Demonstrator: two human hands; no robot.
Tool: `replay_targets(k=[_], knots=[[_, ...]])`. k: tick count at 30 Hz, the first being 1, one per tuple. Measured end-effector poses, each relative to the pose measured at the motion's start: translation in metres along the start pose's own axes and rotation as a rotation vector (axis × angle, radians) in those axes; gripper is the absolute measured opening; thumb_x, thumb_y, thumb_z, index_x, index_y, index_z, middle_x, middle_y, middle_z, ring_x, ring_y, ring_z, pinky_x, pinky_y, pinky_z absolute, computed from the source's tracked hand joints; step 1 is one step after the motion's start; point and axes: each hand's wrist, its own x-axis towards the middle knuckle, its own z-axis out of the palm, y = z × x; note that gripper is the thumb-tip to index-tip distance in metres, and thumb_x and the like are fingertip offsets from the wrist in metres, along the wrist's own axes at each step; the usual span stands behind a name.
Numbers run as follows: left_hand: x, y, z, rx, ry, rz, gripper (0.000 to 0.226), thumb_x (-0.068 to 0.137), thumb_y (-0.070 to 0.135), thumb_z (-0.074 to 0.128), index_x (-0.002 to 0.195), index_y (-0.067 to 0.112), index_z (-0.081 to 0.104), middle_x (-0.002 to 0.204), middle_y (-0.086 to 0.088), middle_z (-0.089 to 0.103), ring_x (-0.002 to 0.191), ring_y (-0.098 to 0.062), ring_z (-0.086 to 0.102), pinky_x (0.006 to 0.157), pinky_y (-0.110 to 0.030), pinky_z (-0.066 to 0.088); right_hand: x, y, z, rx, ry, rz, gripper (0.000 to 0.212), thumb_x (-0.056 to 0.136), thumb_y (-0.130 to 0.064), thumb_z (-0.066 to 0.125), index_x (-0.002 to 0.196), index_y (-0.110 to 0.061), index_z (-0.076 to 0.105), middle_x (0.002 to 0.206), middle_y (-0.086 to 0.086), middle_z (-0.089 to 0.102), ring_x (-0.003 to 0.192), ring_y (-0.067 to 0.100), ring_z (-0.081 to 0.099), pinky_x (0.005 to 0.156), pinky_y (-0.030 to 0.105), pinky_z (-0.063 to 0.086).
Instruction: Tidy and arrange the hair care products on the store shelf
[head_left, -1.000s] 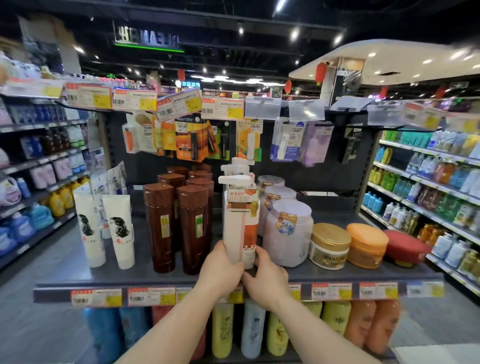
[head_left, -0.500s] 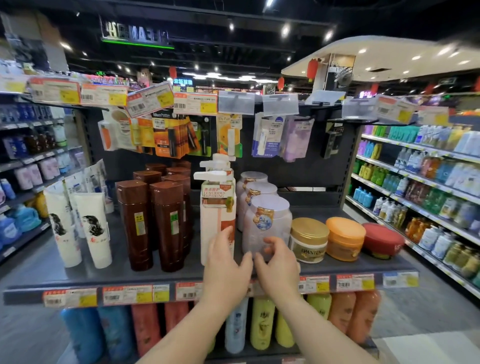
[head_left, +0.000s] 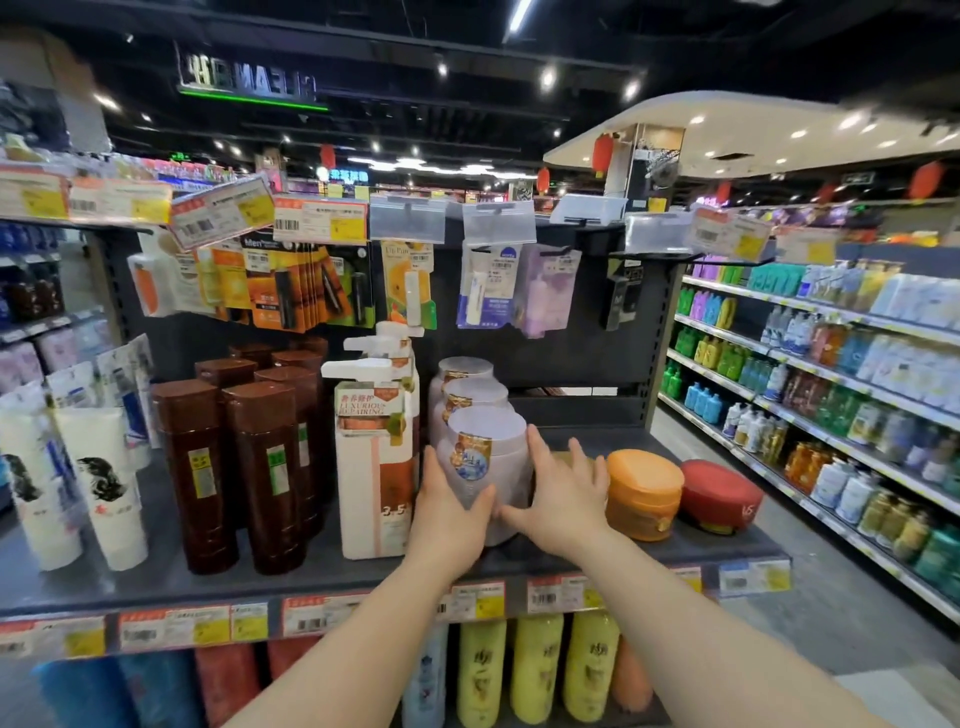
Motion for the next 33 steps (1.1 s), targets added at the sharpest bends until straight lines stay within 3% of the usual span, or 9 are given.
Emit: replay_targets(k=[3,8,12,16,21,26,30,33], knots=[[0.002,-0.005,0.004,0.002,0.029,0.008,0.088,0.088,0.033,0.065,0.152,0.021,0.005,0.156,-0.002,0.027,0.141,-0.021,0.03,0.112,-0.033,0.027,-0.003,-0.001,0.003,0.056,0.022,-0.027,0.097,0.078,-0.065,0.057,0.151,-0.033,0.002,0.152,-0.001,0.036,0.148,0.023,0.005,0.117,0.049,-0.004],[0.001,-0.012,0.004,-0.009,0.036,0.004,0.088,0.084,0.04,0.068,0.15,0.032,0.01,0.153,-0.001,0.033,0.138,-0.022,0.036,0.112,-0.045,0.035,-0.01,0.001,0.006,0.099,0.08,-0.049,0.095,0.078,-0.065,0.058,0.151,-0.033,0.006,0.142,-0.005,0.046,0.144,0.023,0.019,0.116,0.05,0.004],[-0.001,-0.011,0.004,-0.03,0.034,0.007,0.093,0.086,0.036,0.067,0.153,0.026,0.003,0.157,0.0,0.026,0.142,-0.021,0.029,0.115,-0.042,0.028,-0.01,0.004,0.009,0.133,0.077,-0.066,0.103,0.076,-0.062,0.062,0.152,-0.03,0.0,0.138,-0.003,0.05,0.135,0.02,0.036,0.116,0.05,0.008],[-0.004,-0.015,0.007,0.003,0.034,0.039,0.097,0.087,0.034,0.067,0.153,0.02,-0.003,0.159,0.0,0.017,0.145,-0.02,0.02,0.116,-0.035,0.019,-0.012,0.025,0.007,-0.068,0.095,-0.041,0.103,0.075,-0.062,0.063,0.152,-0.022,0.007,0.156,0.0,0.025,0.146,0.021,0.014,0.118,0.049,0.001],[-0.009,-0.017,0.008,-0.005,0.028,0.072,0.097,0.085,0.031,0.069,0.153,0.022,0.0,0.159,0.001,0.018,0.144,-0.018,0.02,0.118,-0.035,0.018,-0.021,0.04,0.004,-0.13,0.05,-0.09,0.087,0.08,-0.055,0.064,0.15,-0.022,0.024,0.157,-0.003,0.023,0.146,0.018,0.013,0.119,0.046,0.0],[-0.011,-0.019,0.009,-0.015,0.037,0.082,0.096,0.084,0.031,0.07,0.152,0.026,0.002,0.158,0.002,0.019,0.144,-0.018,0.021,0.118,-0.041,0.021,-0.023,0.043,0.004,-0.054,0.02,-0.114,0.092,0.079,-0.048,0.069,0.151,-0.017,0.02,0.159,0.002,0.018,0.147,0.021,0.01,0.121,0.038,0.013],[-0.016,-0.023,0.01,-0.012,0.041,0.087,0.098,0.083,0.032,0.071,0.153,0.028,0.003,0.159,0.005,0.018,0.145,-0.015,0.02,0.118,-0.042,0.022,-0.031,0.047,-0.003,-0.02,0.051,-0.023,0.092,0.085,-0.049,0.06,0.153,-0.019,0.006,0.162,0.004,-0.002,0.148,0.024,-0.008,0.12,0.039,0.001],[-0.019,-0.027,0.011,-0.011,0.051,0.079,0.098,0.083,0.033,0.071,0.153,0.026,0.002,0.16,0.006,0.016,0.145,-0.014,0.017,0.119,-0.039,0.019,-0.033,0.059,-0.01,-0.051,0.079,0.141,0.083,0.088,-0.046,0.047,0.153,-0.019,0.004,0.162,0.008,-0.005,0.148,0.028,-0.012,0.119,0.046,-0.005]])
